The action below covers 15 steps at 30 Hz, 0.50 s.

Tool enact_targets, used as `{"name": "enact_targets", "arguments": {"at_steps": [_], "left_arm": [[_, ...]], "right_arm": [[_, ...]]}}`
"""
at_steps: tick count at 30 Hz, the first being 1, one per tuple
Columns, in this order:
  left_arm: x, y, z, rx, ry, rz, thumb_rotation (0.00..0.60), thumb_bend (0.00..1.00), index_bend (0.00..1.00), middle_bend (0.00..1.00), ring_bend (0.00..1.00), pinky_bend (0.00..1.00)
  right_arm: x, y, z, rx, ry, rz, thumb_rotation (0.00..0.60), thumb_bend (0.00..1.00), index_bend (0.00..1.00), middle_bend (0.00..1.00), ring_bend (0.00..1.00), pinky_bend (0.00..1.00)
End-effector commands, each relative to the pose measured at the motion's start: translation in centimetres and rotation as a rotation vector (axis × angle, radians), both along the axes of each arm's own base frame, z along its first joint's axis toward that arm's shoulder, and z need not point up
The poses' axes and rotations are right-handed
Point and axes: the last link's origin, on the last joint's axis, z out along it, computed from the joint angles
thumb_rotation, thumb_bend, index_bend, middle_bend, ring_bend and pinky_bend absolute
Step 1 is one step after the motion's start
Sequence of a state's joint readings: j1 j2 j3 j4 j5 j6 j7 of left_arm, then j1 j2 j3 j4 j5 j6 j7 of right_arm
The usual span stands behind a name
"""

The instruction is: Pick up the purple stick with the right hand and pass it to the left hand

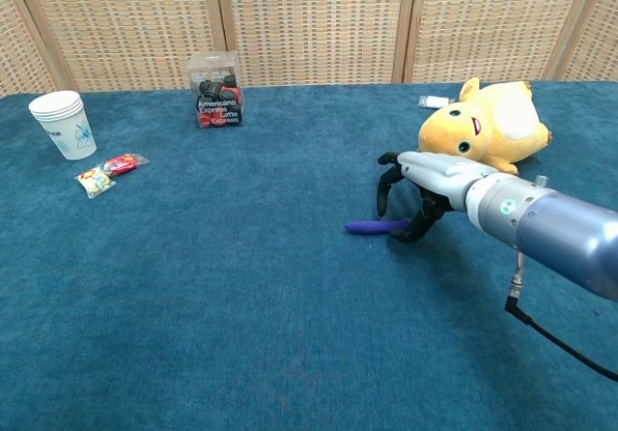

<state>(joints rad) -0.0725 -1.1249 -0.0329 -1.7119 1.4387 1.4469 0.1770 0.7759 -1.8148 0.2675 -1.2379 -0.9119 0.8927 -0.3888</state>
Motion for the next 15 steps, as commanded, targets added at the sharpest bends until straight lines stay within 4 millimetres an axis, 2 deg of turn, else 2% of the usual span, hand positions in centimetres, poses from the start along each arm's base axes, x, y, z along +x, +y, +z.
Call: {"name": "enact_targets", "arguments": {"at_steps": [1,15], "left_arm": [[0.02,0.02,-0.01,0.0,0.0,0.0,0.6,0.0,0.0,0.0,0.0,0.0],[-0.04,0.06,-0.12,-0.005,0.002,0.003,0.6,0.0,0.0,0.0,0.0,0.0]], "right_arm": [[-0.07,0.04,-0.21,0.001,0.003,0.003,0.6,0.49,0.49,0.0,0.0,0.0],[-0.27,-0.09,-0.53,0.007,-0.004,-0.007,0.6,0.51,0.51,0.0,0.0,0.0]]}}
